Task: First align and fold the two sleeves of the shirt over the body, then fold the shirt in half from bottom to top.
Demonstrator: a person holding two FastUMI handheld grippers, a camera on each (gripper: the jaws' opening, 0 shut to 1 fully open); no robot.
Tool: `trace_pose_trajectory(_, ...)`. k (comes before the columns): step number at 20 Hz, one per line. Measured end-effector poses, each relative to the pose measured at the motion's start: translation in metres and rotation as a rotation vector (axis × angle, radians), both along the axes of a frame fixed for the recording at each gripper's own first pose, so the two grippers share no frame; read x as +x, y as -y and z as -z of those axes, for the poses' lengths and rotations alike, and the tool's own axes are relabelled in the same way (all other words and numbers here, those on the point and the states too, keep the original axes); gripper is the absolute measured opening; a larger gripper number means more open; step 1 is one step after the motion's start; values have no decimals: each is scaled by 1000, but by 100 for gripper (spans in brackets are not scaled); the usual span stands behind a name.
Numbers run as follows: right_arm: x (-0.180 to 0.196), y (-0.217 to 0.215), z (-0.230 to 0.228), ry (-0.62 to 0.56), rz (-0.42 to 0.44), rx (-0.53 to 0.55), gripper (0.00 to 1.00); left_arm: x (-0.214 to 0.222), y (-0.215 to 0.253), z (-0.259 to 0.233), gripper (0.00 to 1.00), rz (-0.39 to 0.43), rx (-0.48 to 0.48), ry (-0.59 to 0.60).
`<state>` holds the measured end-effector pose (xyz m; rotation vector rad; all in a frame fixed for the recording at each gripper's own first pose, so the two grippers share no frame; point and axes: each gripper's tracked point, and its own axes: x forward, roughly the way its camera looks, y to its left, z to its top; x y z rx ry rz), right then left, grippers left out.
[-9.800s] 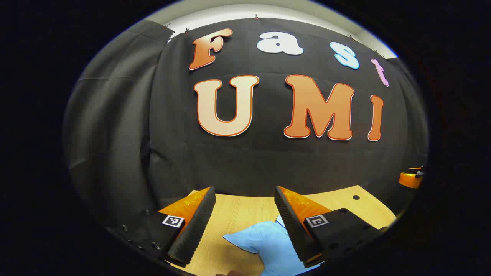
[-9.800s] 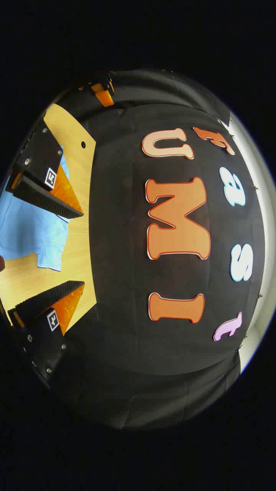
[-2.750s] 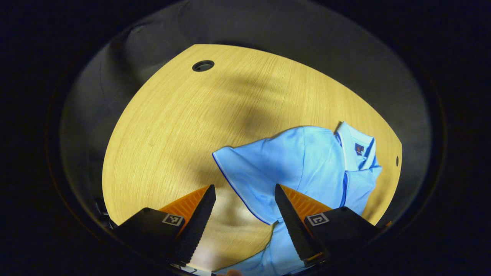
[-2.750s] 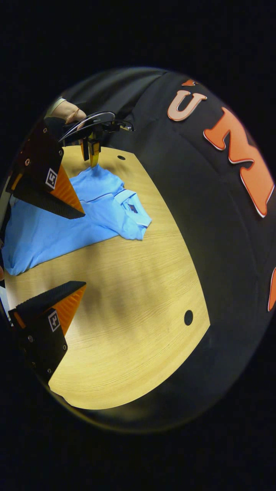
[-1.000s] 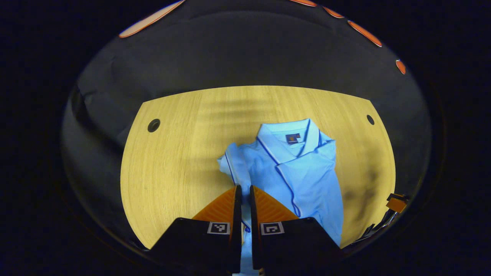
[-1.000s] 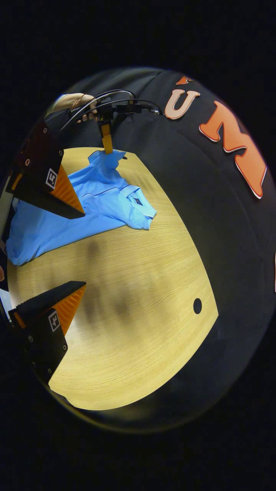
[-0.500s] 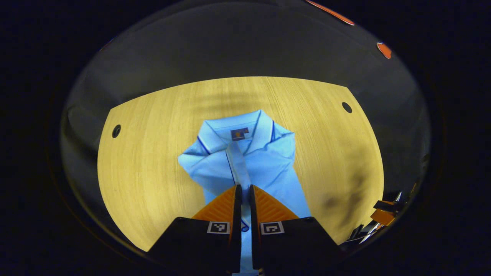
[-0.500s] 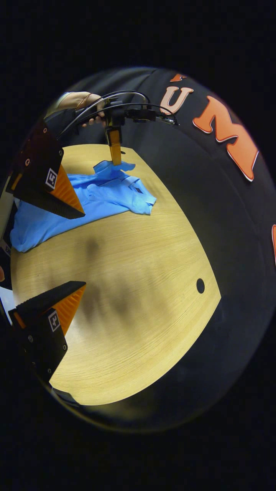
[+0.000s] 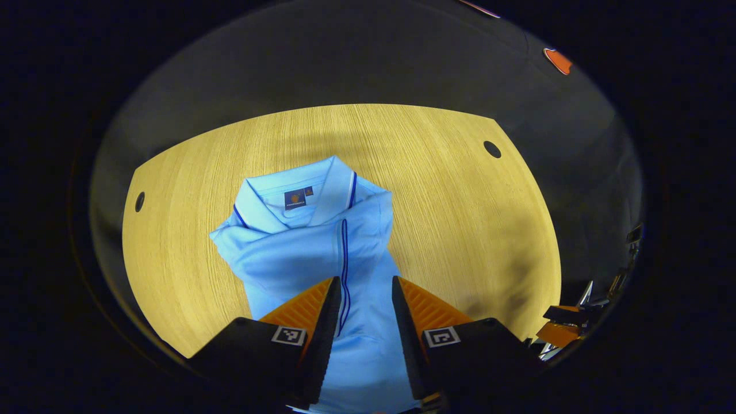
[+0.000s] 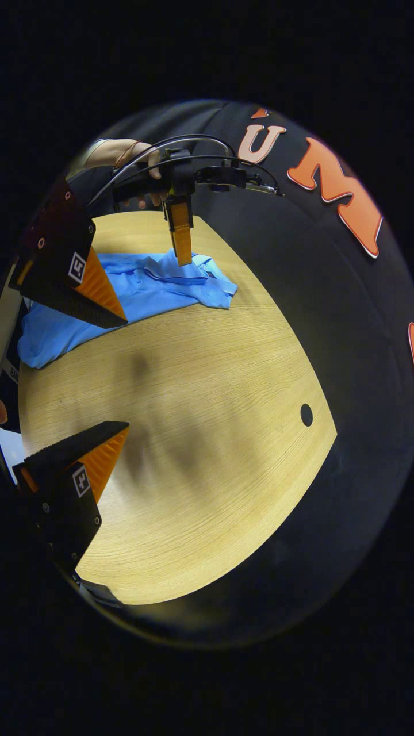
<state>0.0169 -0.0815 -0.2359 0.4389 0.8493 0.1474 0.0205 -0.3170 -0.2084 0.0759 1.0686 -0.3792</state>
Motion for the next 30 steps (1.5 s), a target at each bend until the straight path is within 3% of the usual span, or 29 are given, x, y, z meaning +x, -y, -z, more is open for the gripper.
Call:
trace_pose_trajectory(3,3,-9,1,-2,-18,-3,98,0,-13,-6,99,-33,3,16)
trace_pose_trajectory(9,4,-46,-2,-1,-70,-24,98,-15,-73,-13,100,-110,-22,30)
trace_pose_trajectory(15,-4,-87,2,10,-135,-124,98,-54,-156,-28,100,-186,-44,50)
trace_pose_trajectory(21,-33,-116,24,-21,-189,-242,98,-111,-205,-8,99,-188,-32,18)
trace_pose_trajectory(30,-110,-117,80,-152,-258,-405,99,-206,-257,40,99,-164,32,-29)
